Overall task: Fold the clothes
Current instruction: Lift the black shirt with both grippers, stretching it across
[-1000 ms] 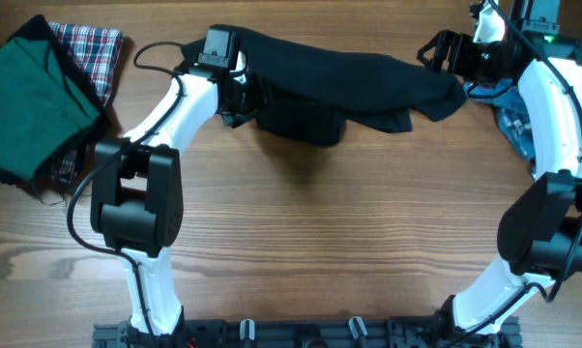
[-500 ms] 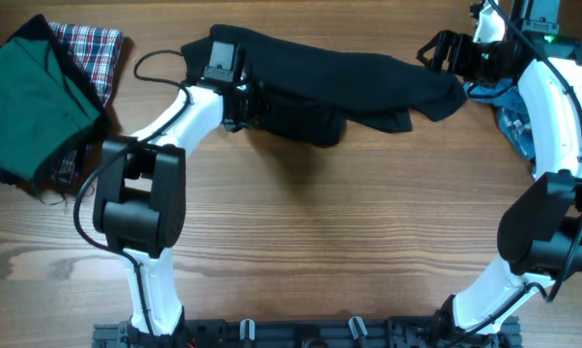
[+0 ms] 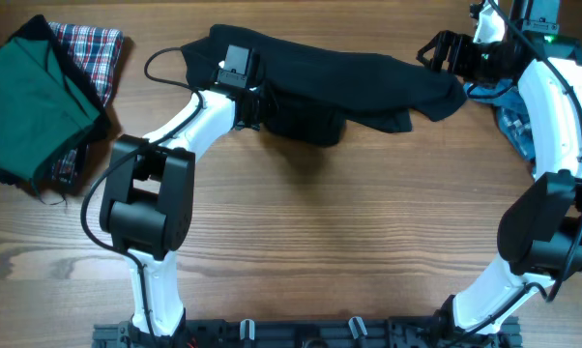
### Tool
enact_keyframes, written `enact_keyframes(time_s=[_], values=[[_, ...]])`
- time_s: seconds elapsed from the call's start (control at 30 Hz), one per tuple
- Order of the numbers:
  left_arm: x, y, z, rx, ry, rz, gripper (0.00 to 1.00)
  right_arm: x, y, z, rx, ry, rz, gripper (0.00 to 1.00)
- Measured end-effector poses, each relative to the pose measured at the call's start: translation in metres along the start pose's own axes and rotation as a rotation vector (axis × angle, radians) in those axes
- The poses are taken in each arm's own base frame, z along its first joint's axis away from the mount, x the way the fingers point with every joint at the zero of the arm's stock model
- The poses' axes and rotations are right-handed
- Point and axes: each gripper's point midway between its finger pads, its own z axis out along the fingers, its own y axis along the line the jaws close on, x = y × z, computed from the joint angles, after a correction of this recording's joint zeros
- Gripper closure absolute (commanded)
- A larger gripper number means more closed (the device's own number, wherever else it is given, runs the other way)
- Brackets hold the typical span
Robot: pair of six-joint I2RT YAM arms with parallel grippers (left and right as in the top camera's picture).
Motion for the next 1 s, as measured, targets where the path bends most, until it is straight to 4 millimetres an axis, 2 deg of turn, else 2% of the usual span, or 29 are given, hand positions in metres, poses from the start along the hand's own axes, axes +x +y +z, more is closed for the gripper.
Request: enact_keyframes(time_s=[0.27,0.37,0.43,0.53,0.6,0.63,0.7,0.87,1.0], values=[[-0.004,0.002,-0.001,-0.010,-0.019,0.015,0.96,0.013,-0.001,0.000,0.004,0.051,0.018,0.01],[-0.011,-0.002,-0.023,-0.009,-0.052,0.039,0.96,0.022,-0.001,-0.001,0.006,0.087,0.035,0.01],[-0.030,-0.014,-0.066,0.024,-0.136,0.056,0.96,0.028,-0.001,-0.002,0.007,0.111,0.047,0.01],[-0.061,-0.035,-0.146,0.107,-0.296,0.074,0.96,0.035,0.000,-0.002,0.001,0.137,0.060,0.00],[-0.072,-0.037,-0.188,0.134,-0.370,0.071,0.96,0.037,0.003,-0.003,-0.018,0.146,0.065,0.00],[-0.075,-0.036,-0.198,0.140,-0.389,0.070,0.96,0.038,0.005,-0.003,-0.028,0.150,0.068,0.01],[-0.076,-0.033,-0.206,0.137,-0.400,0.074,0.96,0.040,0.008,-0.003,-0.046,0.160,0.074,0.00],[-0.075,-0.031,-0.205,0.130,-0.396,0.083,0.96,0.039,0.011,-0.003,-0.061,0.158,0.074,0.00],[-0.076,-0.030,-0.206,0.119,-0.401,0.101,0.96,0.037,0.004,0.003,-0.039,0.136,0.061,0.00]])
